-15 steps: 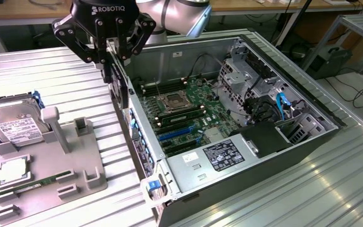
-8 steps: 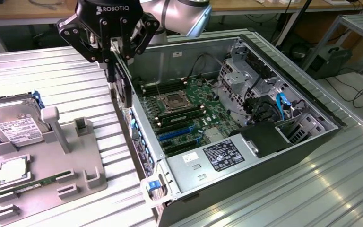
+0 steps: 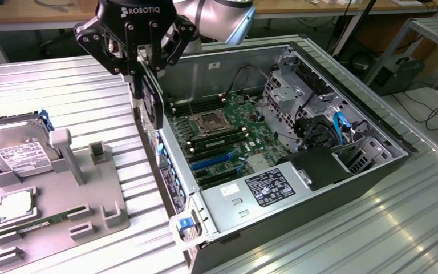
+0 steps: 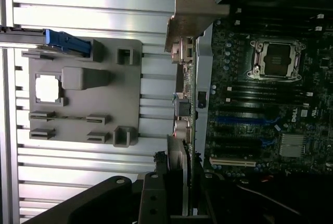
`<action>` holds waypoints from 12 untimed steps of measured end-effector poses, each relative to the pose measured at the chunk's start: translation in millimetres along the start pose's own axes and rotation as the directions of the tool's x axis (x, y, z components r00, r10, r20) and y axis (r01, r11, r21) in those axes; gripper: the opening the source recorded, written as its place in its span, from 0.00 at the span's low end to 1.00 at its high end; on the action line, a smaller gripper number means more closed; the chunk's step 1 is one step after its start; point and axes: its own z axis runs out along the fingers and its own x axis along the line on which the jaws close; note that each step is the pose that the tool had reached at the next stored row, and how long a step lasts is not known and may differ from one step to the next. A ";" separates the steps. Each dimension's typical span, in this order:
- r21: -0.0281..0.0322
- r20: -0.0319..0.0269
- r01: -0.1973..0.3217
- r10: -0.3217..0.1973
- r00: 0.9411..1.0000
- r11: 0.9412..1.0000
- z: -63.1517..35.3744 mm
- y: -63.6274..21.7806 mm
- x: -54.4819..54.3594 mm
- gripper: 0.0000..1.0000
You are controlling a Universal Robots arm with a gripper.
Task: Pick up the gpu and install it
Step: 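Pick up the gpu and move the gpu toward the slot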
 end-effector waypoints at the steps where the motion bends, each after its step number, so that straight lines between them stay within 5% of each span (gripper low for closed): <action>1: 0.000 0.000 0.000 0.000 1.000 1.000 0.0 0.0 -0.8 0.28; 12: 0.000 0.000 0.000 0.000 1.000 1.000 0.0 -0.6 -9.2 0.28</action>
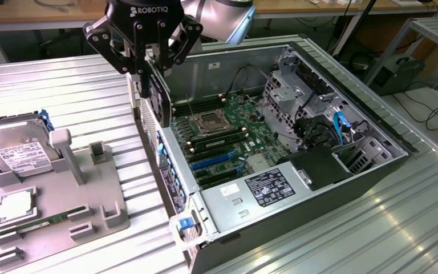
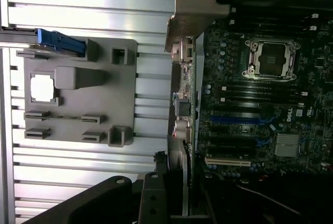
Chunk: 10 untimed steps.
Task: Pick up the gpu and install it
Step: 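Pick up the gpu and move the gpu toward the slot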
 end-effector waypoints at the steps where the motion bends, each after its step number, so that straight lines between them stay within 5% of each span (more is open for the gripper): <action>1: 0.000 0.000 0.000 0.000 1.000 1.000 0.0 0.0 -0.7 0.28; 10: 0.000 0.000 0.000 0.000 1.000 1.000 0.0 -0.5 -7.9 0.28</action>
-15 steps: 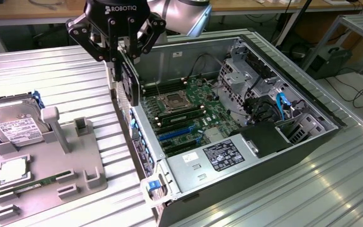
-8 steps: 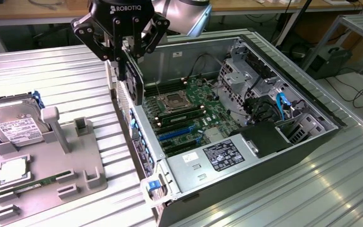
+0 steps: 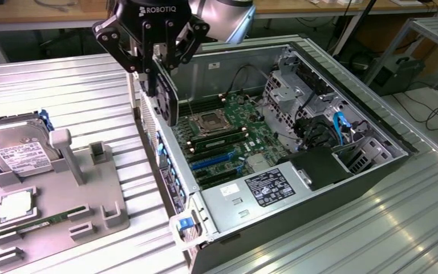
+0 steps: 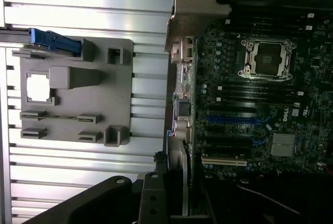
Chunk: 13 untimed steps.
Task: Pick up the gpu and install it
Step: 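Pick up the gpu and move the gpu toward the slot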
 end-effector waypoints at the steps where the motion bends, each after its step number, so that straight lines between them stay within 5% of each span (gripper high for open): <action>1: 0.000 0.000 0.000 0.000 1.000 1.000 0.0 -0.1 -0.8 0.28; 13: 0.000 0.000 0.000 0.000 1.000 1.000 0.2 -0.8 -15.6 0.28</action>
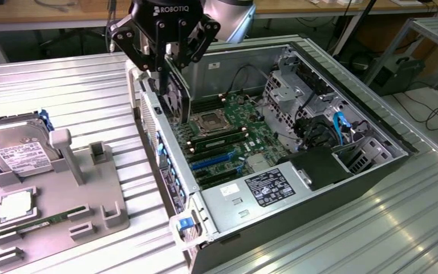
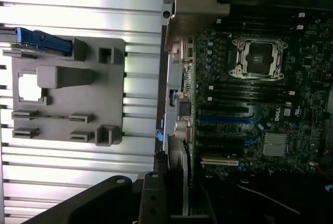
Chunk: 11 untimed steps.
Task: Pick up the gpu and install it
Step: 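Pick up the gpu and move the gpu toward the slot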
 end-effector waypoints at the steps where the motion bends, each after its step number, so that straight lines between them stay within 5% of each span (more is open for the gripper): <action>1: 0.000 0.000 0.000 0.000 1.000 1.000 0.1 -0.1 -1.0 0.28; 11: 0.000 0.000 0.000 0.000 1.000 1.000 0.2 -0.7 -11.8 0.28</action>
